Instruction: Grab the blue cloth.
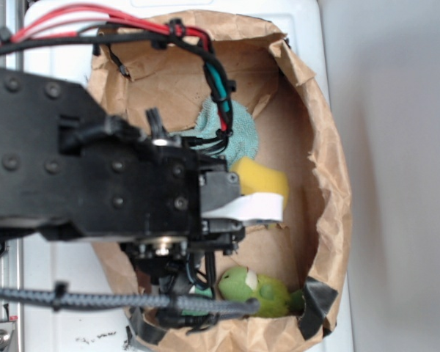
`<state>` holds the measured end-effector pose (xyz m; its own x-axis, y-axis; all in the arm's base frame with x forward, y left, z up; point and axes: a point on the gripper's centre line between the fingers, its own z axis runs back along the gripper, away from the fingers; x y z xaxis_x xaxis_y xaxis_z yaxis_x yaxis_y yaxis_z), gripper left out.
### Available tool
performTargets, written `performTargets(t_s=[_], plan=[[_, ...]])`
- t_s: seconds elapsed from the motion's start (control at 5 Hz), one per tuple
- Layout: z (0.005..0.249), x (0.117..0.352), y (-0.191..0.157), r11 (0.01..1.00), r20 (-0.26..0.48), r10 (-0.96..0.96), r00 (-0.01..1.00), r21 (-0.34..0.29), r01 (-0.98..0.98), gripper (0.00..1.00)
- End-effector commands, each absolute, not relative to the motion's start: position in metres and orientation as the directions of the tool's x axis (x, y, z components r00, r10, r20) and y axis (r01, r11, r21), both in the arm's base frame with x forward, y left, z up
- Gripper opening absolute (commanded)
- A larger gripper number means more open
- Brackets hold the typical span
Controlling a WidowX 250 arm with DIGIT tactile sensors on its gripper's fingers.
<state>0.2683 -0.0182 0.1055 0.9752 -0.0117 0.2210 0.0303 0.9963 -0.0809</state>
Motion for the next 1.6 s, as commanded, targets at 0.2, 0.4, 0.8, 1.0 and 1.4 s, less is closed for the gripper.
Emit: performTargets(t_s=[0.2, 0.4, 0.8, 1.0, 1.4], plan=[[0.111, 0.285, -0.013, 0.989, 0.220, 0.009, 0.975, -0.145, 0.024, 1.00], [0.099, 0.280, -0.001, 0.991, 0.248, 0.031, 0.968, -0.136, 0.003, 1.00], [0.103, 0.210, 0.017, 0.994, 0.308, 0.071, 0.949, -0.097, -0.043, 1.00], [0.101, 0.203, 0.026, 0.992, 0.343, 0.112, 0.933, -0.092, -0.085, 1.00], [0.094, 0.226, 0.015, 0.975, 0.334, 0.217, 0.917, -0.030, -0.220, 1.00]])
